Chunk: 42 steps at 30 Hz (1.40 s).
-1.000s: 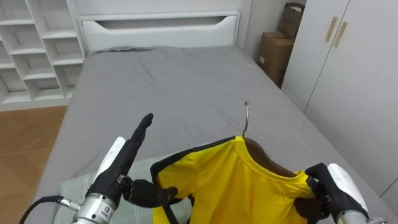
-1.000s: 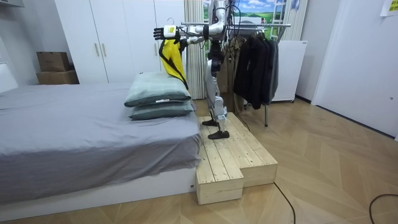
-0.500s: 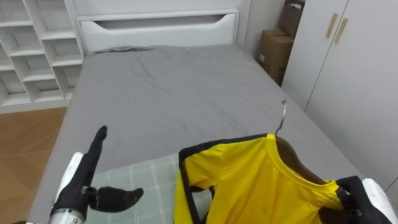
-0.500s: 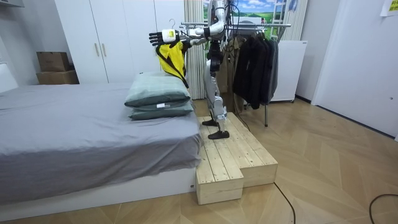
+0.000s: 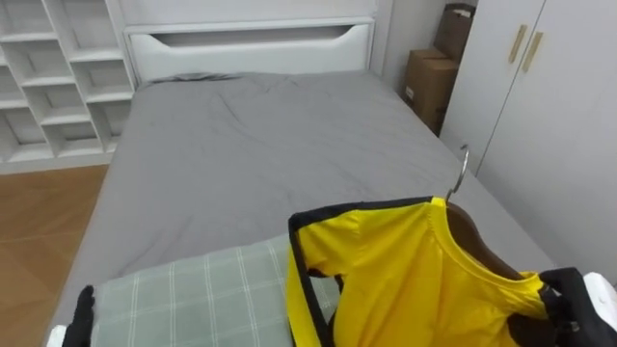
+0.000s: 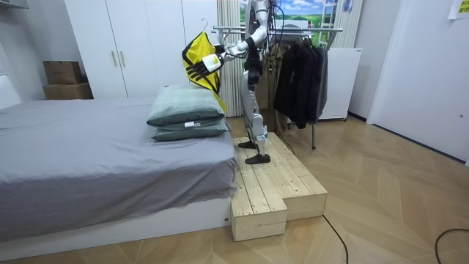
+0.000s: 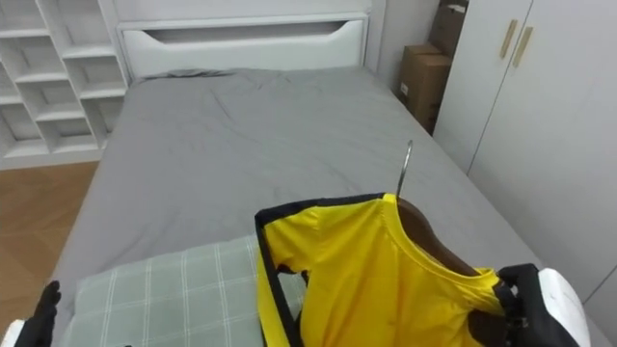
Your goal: Hang clothes
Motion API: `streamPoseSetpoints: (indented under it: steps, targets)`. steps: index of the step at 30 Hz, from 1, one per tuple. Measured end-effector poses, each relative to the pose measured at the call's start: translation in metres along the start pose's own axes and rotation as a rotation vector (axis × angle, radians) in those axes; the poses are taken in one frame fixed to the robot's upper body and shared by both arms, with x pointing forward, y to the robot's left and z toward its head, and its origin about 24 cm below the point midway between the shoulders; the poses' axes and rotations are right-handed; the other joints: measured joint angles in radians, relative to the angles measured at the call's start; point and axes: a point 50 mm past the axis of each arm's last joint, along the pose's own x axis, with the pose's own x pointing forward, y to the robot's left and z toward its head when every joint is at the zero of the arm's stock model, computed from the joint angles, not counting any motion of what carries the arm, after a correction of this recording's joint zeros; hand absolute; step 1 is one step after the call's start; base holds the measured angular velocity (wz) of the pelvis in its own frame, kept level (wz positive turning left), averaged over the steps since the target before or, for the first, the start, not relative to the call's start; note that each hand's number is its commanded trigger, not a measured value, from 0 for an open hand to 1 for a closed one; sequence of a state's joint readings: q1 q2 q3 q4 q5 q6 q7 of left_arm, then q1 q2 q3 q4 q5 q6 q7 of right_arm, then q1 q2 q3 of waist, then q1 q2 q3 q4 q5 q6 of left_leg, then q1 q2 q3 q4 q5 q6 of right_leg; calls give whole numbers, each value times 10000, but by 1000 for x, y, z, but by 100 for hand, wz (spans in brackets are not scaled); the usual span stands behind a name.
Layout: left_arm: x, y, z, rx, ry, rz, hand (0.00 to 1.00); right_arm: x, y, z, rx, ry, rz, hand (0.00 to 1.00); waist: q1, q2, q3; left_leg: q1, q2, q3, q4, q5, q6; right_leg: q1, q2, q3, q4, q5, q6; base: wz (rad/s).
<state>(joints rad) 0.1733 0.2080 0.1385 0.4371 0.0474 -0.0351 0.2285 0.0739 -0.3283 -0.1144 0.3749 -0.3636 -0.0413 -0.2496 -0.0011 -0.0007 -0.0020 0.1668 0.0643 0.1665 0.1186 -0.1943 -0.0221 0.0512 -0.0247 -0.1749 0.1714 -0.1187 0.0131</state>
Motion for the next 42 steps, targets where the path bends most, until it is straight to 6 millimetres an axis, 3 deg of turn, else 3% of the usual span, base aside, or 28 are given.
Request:
streamPoseSetpoints:
  steps: [3, 10, 13, 18, 25, 32, 42]
  targets:
    - [-6, 3, -18, -199, 695, 119, 0, -4, -6, -2, -22, -36, -196, 100, 92, 16, -9, 6, -2, 17, -9, -8, -12, -1, 5, 19, -12, -3, -1, 0]
    - [-27, 4, -80, -404, 3458, 404, 0, -4, -8, 7, -285, -372, -386, 100, 99, 1, -2, 48, -10, 5, -10, -11, -16, 20, 6, 124, -3, -5, 2, 0]
    - [-35, 7, -93, -426, 4043, 704, 0, -3, -12, 16, -174, -731, -552, 100, 123, -74, 40, 39, -4, -2, -18, -22, -21, 7, 16, 129, -5, -8, 7, 0]
    - [-50, 12, -117, -226, 5181, 1012, 0, -6, -18, 29, 76, -1247, -794, 100, 284, -78, 28, 33, 5, -3, -18, -49, -25, 2, 26, 117, 5, -8, 7, 0]
    - [-93, 21, -164, 180, 7574, 1366, 0, -11, -23, 39, 249, -1725, -920, 100, 388, -239, 0, 12, 17, -10, -18, -65, -35, -21, 47, 148, 3, -13, 7, 0]
    - [-122, 33, -185, 607, 8929, 1749, 0, -21, -17, 43, 521, -1771, -922, 100, 389, -348, -35, 11, 61, -1, 6, -120, -51, -22, 77, 138, 42, -35, -18, 0]
    - [-111, 22, -178, 768, 8734, 1274, 0, -21, -14, 44, 537, -1765, -686, 100, 301, -273, -2, -50, 95, 116, 53, -130, -69, -140, 88, 194, 164, -114, -39, -2]
